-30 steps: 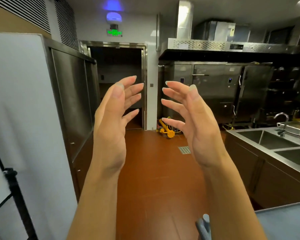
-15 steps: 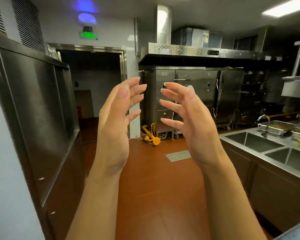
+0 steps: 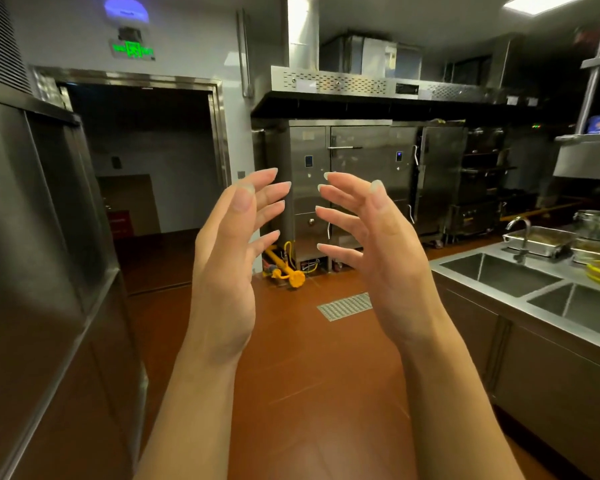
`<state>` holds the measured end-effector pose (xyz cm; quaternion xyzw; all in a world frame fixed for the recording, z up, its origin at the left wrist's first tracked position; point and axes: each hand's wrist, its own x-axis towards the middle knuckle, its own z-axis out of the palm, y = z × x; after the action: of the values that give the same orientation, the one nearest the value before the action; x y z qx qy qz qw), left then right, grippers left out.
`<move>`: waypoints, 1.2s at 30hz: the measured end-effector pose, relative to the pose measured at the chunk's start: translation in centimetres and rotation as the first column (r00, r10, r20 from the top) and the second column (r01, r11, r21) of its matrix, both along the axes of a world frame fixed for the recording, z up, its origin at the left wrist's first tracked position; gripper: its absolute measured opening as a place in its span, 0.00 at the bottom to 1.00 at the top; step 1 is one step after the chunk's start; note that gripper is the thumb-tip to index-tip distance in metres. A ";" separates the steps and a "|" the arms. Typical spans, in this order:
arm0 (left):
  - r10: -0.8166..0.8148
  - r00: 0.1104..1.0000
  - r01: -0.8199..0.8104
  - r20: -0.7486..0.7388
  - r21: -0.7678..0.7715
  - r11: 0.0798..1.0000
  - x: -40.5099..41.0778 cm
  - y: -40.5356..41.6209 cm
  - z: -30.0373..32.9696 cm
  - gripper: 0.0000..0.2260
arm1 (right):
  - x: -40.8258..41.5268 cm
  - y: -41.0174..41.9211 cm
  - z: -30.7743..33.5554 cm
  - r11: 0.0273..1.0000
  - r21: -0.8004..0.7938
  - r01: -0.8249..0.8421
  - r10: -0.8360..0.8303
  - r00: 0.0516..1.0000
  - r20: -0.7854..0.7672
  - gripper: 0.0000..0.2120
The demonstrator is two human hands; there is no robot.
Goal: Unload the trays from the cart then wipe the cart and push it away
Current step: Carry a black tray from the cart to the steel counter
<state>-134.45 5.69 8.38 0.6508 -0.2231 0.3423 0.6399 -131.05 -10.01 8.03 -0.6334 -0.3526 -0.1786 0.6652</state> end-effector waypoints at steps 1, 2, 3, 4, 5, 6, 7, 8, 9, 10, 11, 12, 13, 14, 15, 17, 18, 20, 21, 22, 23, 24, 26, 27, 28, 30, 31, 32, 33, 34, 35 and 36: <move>-0.005 1.000 0.005 -0.002 0.003 1.000 1.7 0.1 -0.2 0.29 | 1.7 0.1 -0.2 1.000 0.002 0.006 -0.006 1.000 0.002 0.32; -0.010 1.000 0.011 -0.005 0.007 1.000 3.5 0.1 -0.4 0.30 | 3.5 0.1 -0.5 1.000 0.004 0.012 -0.012 1.000 0.005 0.33; -0.013 1.000 0.013 -0.009 0.011 1.000 5.4 0.2 -0.6 0.30 | 5.3 0.1 -0.7 1.000 0.008 0.023 -0.023 1.000 0.006 0.33; -0.017 1.000 0.017 -0.006 0.019 1.000 7.5 0.2 -0.7 0.30 | 7.4 0.0 -0.8 0.999 0.017 0.035 -0.035 0.999 0.011 0.34; -0.022 1.000 0.022 -0.002 0.023 1.000 9.4 0.3 -0.7 0.30 | 9.2 -0.1 -0.8 0.999 0.024 0.047 -0.048 0.999 0.013 0.34; -0.030 1.000 0.030 -0.002 0.028 0.999 11.6 0.3 -0.6 0.30 | 11.2 -0.2 -0.8 0.998 0.031 0.059 -0.059 0.998 0.014 0.35; -0.039 0.999 0.039 -0.007 0.029 0.999 13.6 0.2 -0.5 0.30 | 13.0 -0.4 -0.7 0.997 0.036 0.069 -0.070 0.998 0.008 0.35; -0.047 0.999 0.048 -0.007 0.032 0.998 16.0 0.1 -0.2 0.30 | 15.2 -0.7 -0.5 0.996 0.040 0.082 -0.082 0.997 0.005 0.34; -0.054 0.999 0.054 -0.006 0.032 0.998 18.0 0.0 0.0 0.29 | 17.0 -1.0 -0.3 0.995 0.040 0.095 -0.095 0.995 0.001 0.33; -0.063 0.998 0.063 -0.002 0.029 0.998 20.0 -0.2 0.1 0.29 | 18.8 -1.4 -0.3 0.993 0.042 0.109 -0.109 0.994 -0.001 0.31; -0.074 0.997 0.074 0.006 0.024 0.997 22.1 -0.4 0.1 0.29 | 20.7 -1.9 -0.3 0.991 0.044 0.126 -0.126 0.992 0.002 0.29; -0.085 0.996 0.084 0.012 0.016 0.996 24.0 -0.6 0.0 0.29 | 22.4 -2.4 -0.3 0.989 0.046 0.142 -0.142 0.990 0.006 0.28; -0.098 0.995 0.098 0.014 0.009 0.995 25.8 -0.9 -0.2 0.29 | 23.9 -3.1 -0.3 0.986 0.043 0.158 -0.159 0.987 0.006 0.28; -0.112 0.994 0.112 0.002 0.005 0.994 27.6 -1.4 -0.4 0.29 | 25.4 -3.7 -0.5 0.983 0.040 0.176 -0.176 0.984 -0.006 0.28; -0.130 0.991 0.130 -0.015 0.004 0.992 29.3 -1.8 -0.7 0.30 | 26.7 -4.3 -0.8 0.980 0.036 0.194 -0.194 0.981 -0.023 0.29; -0.157 0.987 0.157 -0.044 0.000 0.988 33.0 -3.0 -1.3 0.31 | 29.5 -5.8 -1.6 0.971 0.029 0.238 -0.236 0.970 -0.052 0.29; -0.169 0.984 0.168 -0.053 -0.011 0.986 34.3 -3.4 -1.6 0.32 | 30.3 -6.3 -1.9 0.967 0.027 0.253 -0.251 0.966 -0.062 0.30; -0.222 0.972 0.220 -0.076 -0.032 0.975 37.7 -4.5 -2.3 0.33 | 32.6 -7.8 -2.7 0.951 0.022 0.309 -0.306 0.948 -0.085 0.30; -0.248 0.965 0.246 -0.087 -0.036 0.969 39.4 -5.3 -2.8 0.34 | 33.8 -8.6 -3.2 0.941 0.016 0.339 -0.336 0.937 -0.095 0.29; -0.261 0.960 0.259 -0.097 -0.034 0.965 40.7 -5.8 -3.2 0.35 | 34.6 -9.2 -3.5 0.931 0.008 0.364 -0.361 0.926 -0.109 0.28; -0.288 0.950 0.286 -0.119 -0.030 0.958 42.8 -6.8 -4.1 0.35 | 35.9 -10.2 -4.1 0.915 -0.002 0.404 -0.401 0.907 -0.128 0.28; -0.314 0.940 0.312 -0.136 -0.034 0.949 44.5 -7.4 -4.9 0.32 | 37.0 -10.9 -4.8 0.899 -0.009 0.437 -0.434 0.890 -0.141 0.29; -0.375 0.910 0.373 -0.178 -0.044 0.927 48.7 -8.9 -6.7 0.26 | 39.3 -12.3 -6.2 0.864 -0.026 0.503 -0.499 0.847 -0.184 0.34; -0.409 0.890 0.406 -0.203 -0.058 0.912 50.8 -9.6 -7.6 0.25 | 40.4 -13.0 -7.0 0.849 -0.028 0.528 -0.521 0.827 -0.211 0.37; -0.441 0.870 0.435 -0.223 -0.076 0.897 52.8 -10.3 -8.4 0.25 | 41.5 -13.6 -7.8 0.833 -0.030 0.552 -0.543 0.806 -0.235 0.38; -0.502 0.825 0.497 -0.258 -0.089 0.863 56.7 -11.9 -9.7 0.27 | 43.6 -14.9 -9.4 0.789 -0.022 0.614 -0.594 0.753 -0.282 0.35; -0.533 0.800 0.532 -0.273 -0.084 0.842 58.5 -12.9 -10.2 0.29 | 44.7 -15.4 -10.1 0.762 -0.015 0.648 -0.621 0.723 -0.304 0.33; -0.567 0.770 0.573 -0.292 -0.072 0.816 60.3 -14.0 -10.7 0.30 | 45.7 -16.0 -10.8 0.730 -0.007 0.683 -0.648 0.689 -0.325 0.31; -0.597 0.739 0.613 -0.311 -0.056 0.788 61.7 -15.0 -11.1 0.30 | 46.6 -16.5 -11.5 0.700 -0.003 0.715 -0.671 0.655 -0.347 0.30; -0.624 0.708 0.650 -0.332 -0.041 0.759 63.1 -16.1 -11.5 0.29 | 47.4 -17.0 -12.2 0.670 0.000 0.742 -0.689 0.622 -0.371 0.29; -0.649 0.674 0.684 -0.354 -0.032 0.728 64.2 -17.2 -12.2 0.28 | 48.0 -17.4 -13.1 0.638 -0.002 0.770 -0.707 0.585 -0.397 0.28; -0.676 0.637 0.719 -0.371 -0.033 0.695 65.2 -18.3 -13.1 0.27 | 48.4 -17.8 -14.2 0.600 -0.004 0.800 -0.730 0.546 -0.412 0.27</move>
<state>-69.23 -12.65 -4.72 0.6007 -0.3577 -0.0685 0.7117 -82.68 -27.85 -6.15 -0.6802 0.1112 -0.3599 0.6288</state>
